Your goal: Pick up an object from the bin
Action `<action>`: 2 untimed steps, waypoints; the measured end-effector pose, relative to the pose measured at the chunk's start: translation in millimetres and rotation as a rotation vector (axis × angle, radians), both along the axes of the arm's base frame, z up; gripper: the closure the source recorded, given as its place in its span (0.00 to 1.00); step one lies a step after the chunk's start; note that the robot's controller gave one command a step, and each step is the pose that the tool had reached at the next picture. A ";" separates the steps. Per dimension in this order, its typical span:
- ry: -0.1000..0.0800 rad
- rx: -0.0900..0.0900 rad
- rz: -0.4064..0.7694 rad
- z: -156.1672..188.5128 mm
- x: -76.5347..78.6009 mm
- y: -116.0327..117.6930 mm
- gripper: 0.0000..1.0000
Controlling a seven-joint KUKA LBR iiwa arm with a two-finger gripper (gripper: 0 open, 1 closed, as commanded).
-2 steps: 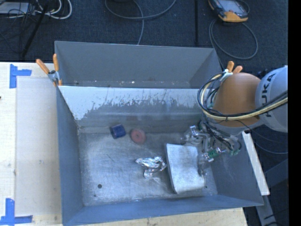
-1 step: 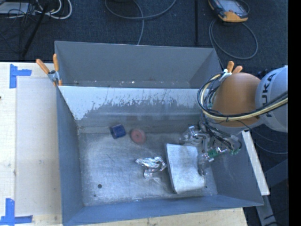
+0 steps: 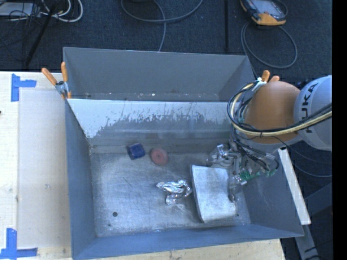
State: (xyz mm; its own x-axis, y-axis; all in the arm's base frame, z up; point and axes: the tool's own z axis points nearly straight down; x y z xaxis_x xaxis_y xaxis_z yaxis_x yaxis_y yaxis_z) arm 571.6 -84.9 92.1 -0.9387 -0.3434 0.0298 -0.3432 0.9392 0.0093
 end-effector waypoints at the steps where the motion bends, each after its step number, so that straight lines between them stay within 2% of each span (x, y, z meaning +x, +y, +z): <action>1: 0.001 0.000 0.013 -0.3 0.4 -0.2 0.00; 2: -0.036 0.003 -0.044 41.3 -3.1 37.0 0.00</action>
Offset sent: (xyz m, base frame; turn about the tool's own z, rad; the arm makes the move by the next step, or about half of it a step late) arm 0.0141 0.0059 -0.0221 -0.0445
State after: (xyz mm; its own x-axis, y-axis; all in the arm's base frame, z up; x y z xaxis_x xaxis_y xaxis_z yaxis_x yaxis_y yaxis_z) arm 568.5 -47.9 133.4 -0.9534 -0.3017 -0.0053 -0.3018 0.9534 0.0004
